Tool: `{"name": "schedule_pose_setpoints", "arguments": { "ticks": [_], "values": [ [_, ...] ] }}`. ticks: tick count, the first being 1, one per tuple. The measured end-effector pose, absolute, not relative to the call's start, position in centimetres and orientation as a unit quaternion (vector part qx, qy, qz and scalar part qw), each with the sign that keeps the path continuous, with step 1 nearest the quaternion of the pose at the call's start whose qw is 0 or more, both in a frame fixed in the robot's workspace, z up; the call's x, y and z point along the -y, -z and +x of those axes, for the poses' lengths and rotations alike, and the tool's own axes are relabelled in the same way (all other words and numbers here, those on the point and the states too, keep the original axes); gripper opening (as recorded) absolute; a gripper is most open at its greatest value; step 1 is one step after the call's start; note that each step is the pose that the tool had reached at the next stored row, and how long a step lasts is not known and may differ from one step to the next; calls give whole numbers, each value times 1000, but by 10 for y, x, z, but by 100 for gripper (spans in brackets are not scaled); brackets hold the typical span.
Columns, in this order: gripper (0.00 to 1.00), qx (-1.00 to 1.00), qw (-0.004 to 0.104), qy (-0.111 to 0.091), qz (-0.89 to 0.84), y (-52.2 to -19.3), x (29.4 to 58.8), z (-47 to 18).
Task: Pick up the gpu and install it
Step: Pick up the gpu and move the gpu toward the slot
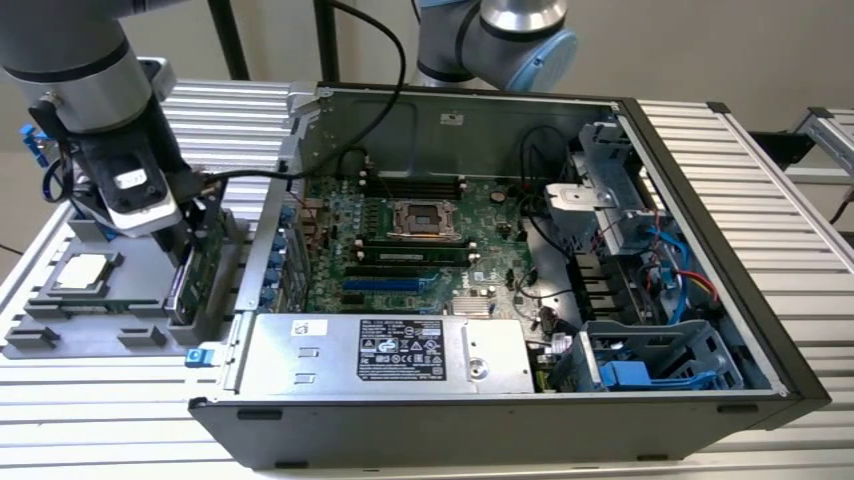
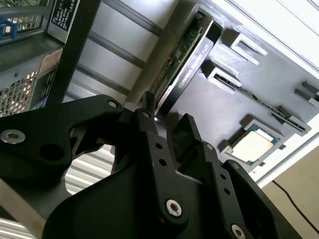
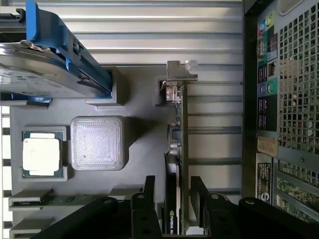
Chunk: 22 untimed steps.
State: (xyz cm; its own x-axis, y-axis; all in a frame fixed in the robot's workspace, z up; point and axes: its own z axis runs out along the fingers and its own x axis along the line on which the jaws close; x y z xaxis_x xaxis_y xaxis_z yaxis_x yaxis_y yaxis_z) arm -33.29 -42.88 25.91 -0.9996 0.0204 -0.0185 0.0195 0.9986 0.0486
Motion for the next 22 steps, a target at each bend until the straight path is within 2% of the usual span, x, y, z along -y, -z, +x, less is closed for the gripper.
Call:
{"name": "schedule_pose_setpoints", "arguments": {
  "ticks": [22],
  "values": [
    [100,-999,10,-24,23,-245,429,-332]
  ]
}}
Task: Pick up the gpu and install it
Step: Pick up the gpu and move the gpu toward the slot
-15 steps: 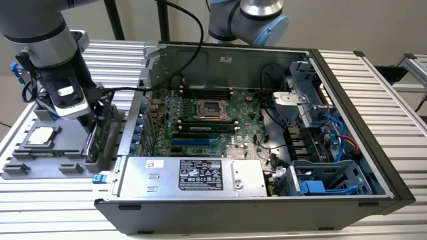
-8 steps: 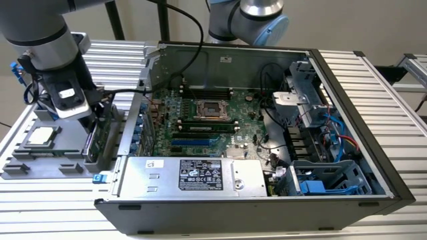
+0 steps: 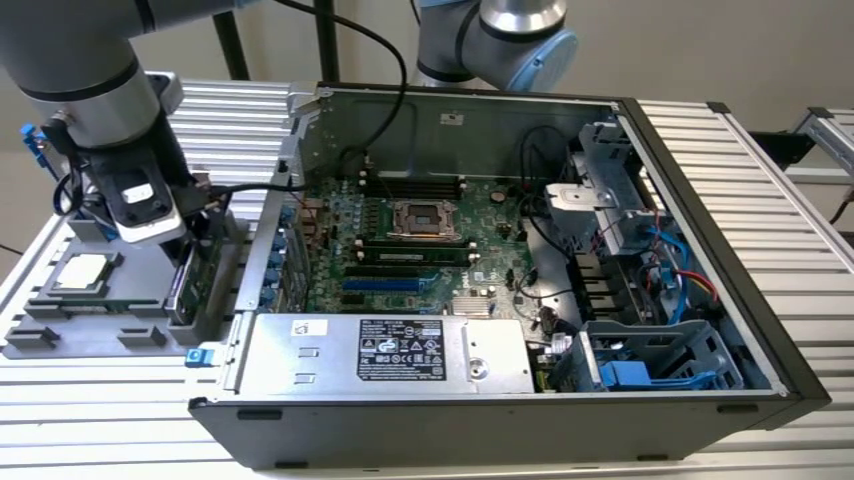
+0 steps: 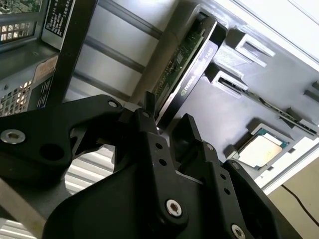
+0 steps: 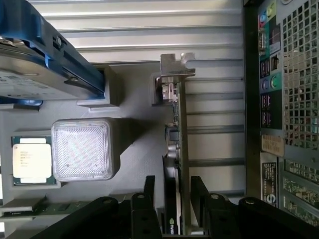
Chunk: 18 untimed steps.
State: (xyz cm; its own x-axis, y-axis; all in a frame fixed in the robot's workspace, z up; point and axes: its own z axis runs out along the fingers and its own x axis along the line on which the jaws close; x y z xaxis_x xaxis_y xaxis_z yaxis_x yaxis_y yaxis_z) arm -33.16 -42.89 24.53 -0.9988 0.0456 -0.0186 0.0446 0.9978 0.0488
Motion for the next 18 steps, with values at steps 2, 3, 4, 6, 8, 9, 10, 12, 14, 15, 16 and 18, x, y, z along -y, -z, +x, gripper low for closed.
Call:
{"name": "schedule_pose_setpoints", "arguments": {
  "ticks": [2,3,4,6,8,9,10,12,14,15,16,18],
  "values": [
    [100,-999,10,-24,23,-244,429,-332],
    [100,-999,10,-24,22,-243,429,-332],
    [100,-999,10,-24,22,-242,429,-332],
    [100,-999,10,-24,22,-241,429,-332],
    [100,-999,10,-24,22,-240,429,-332],
    [100,-999,10,-24,22,-240,429,-332],
    [100,-999,10,-24,22,-240,429,-332],
    [100,-999,10,-24,22,-239,429,-332],
    [100,-999,10,-24,22,-239,429,-332],
    [100,-999,10,-24,22,-239,429,-332],
    [100,-999,10,-24,22,-239,429,-332],
    [100,-999,10,-24,22,-239,429,-332]
  ]
}}
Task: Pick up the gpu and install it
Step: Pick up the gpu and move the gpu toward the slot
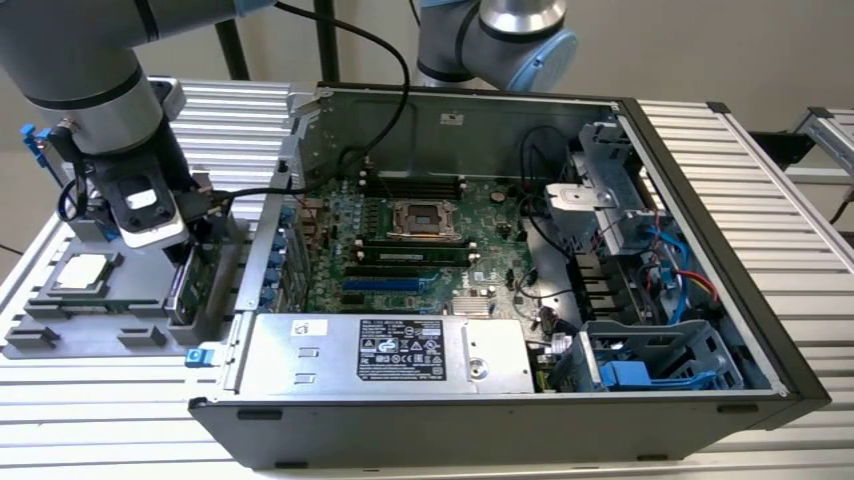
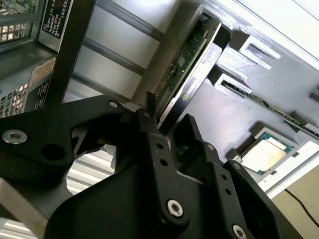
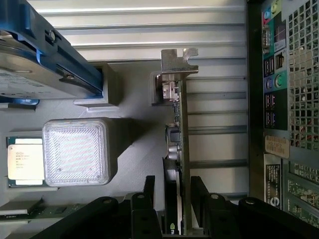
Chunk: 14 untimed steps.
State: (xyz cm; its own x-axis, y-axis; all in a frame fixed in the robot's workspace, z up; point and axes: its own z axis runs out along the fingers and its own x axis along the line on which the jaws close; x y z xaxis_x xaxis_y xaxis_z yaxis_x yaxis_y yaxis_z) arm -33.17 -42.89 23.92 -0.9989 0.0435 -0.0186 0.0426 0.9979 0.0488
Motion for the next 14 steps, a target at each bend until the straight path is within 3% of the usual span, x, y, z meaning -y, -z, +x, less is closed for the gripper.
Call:
{"name": "schedule_pose_setpoints", "arguments": {
  "ticks": [6,7,14],
  "values": [
    [100,-999,10,-24,22,-239,429,-332],
    [0,-999,10,-24,22,-239,429,-332],
    [0,-999,10,-24,22,-239,429,-332]
  ]
}}
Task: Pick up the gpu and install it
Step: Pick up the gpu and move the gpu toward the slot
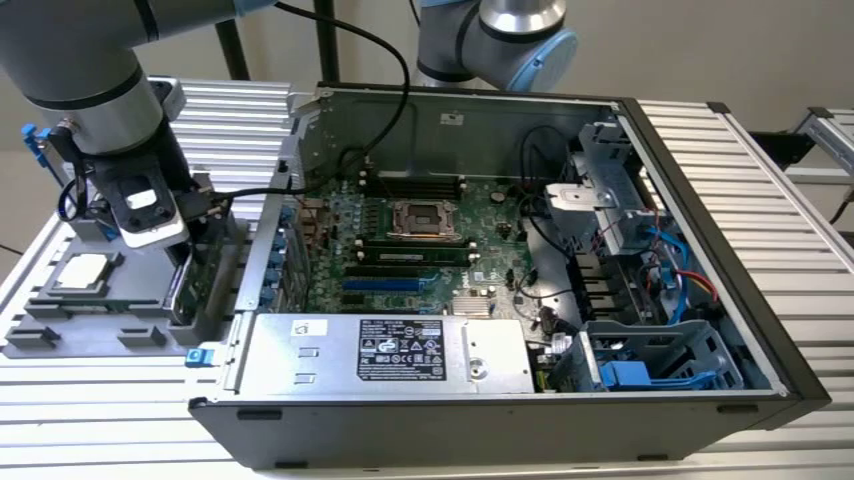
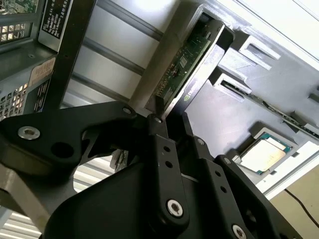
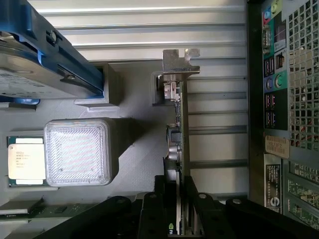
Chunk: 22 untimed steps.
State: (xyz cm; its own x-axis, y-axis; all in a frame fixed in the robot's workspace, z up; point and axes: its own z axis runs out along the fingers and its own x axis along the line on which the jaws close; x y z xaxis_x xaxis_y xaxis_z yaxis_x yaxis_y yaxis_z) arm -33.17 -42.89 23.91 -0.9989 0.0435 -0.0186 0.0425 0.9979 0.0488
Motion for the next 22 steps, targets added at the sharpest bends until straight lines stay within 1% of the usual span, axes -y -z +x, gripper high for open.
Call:
{"name": "schedule_pose_setpoints", "arguments": {
  "ticks": [15,22],
  "values": [
    [0,-999,10,-24,22,-239,429,-332],
    [0,-999,10,-24,22,-247,429,-332]
  ]
}}
